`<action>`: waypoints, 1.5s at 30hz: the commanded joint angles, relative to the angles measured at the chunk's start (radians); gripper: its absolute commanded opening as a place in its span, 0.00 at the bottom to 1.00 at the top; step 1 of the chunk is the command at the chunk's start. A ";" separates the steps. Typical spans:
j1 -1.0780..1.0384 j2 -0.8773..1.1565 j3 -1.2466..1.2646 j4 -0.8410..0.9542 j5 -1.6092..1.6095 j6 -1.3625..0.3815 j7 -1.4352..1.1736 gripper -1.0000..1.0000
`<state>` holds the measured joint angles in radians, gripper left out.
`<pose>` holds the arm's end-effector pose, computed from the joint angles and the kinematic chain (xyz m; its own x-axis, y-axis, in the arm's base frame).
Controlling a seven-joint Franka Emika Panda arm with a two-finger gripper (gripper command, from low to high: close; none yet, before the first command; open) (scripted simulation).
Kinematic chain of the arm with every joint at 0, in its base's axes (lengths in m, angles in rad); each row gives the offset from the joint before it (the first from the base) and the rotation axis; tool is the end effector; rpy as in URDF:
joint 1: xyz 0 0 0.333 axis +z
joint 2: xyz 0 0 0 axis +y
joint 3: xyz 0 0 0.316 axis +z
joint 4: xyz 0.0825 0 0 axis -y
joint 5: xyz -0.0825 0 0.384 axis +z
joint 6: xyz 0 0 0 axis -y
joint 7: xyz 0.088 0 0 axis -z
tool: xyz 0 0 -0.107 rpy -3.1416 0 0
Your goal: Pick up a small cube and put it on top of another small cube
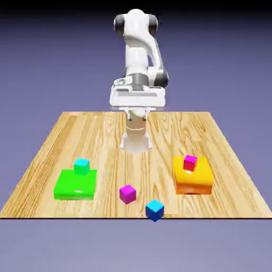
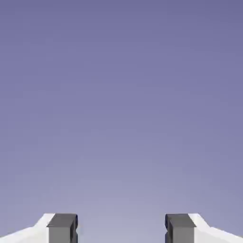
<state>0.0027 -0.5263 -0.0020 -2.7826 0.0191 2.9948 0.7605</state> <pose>0.3992 -0.0011 0.4485 0.5280 -0.7028 0.4767 -0.5177 -0.7114 -0.4753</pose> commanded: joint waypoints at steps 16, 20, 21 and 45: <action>-0.123 0.580 -0.026 0.363 0.254 -0.560 0.258 0.50; -0.154 0.725 -0.033 0.454 0.317 -0.700 0.323 0.50; -0.161 0.761 -0.034 0.477 0.333 -0.735 0.339 0.50; -0.146 0.629 -0.328 0.352 0.424 -0.688 0.778 0.00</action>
<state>-0.1473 0.1024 -0.3296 -2.4307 0.4460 2.3071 1.5364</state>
